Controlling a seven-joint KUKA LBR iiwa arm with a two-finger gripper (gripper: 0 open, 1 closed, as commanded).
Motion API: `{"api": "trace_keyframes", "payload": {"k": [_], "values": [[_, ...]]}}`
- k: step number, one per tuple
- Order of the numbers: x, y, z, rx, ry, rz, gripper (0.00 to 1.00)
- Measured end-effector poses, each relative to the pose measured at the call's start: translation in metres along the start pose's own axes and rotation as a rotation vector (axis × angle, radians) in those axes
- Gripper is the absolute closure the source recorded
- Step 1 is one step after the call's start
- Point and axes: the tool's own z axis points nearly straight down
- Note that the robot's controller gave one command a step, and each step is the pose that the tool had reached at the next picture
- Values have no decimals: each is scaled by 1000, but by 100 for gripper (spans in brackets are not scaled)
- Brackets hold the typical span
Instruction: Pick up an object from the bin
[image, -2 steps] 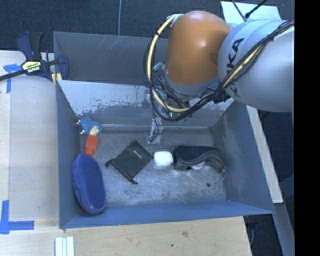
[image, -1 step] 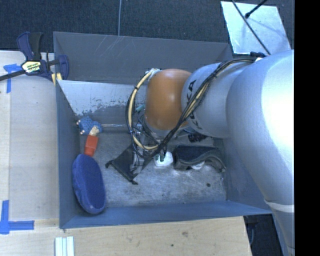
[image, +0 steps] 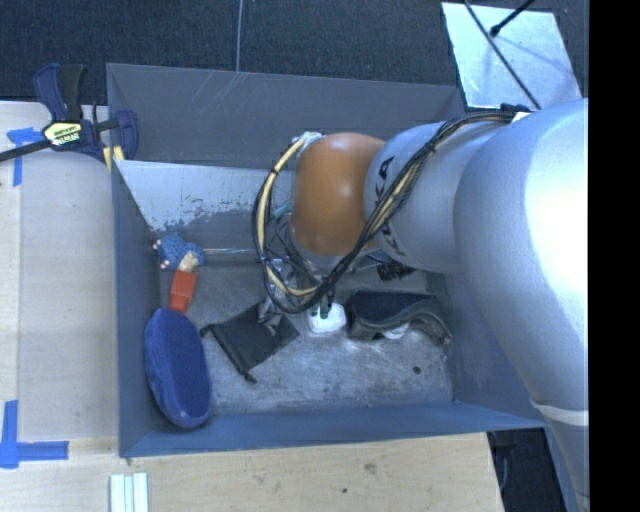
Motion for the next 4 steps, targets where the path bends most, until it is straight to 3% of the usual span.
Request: {"api": "trace_keyframes", "payload": {"k": [1,4], "values": [[-21,-5,0,0,1,18,100],[-10,-23,0,1,5,-47,100]]}}
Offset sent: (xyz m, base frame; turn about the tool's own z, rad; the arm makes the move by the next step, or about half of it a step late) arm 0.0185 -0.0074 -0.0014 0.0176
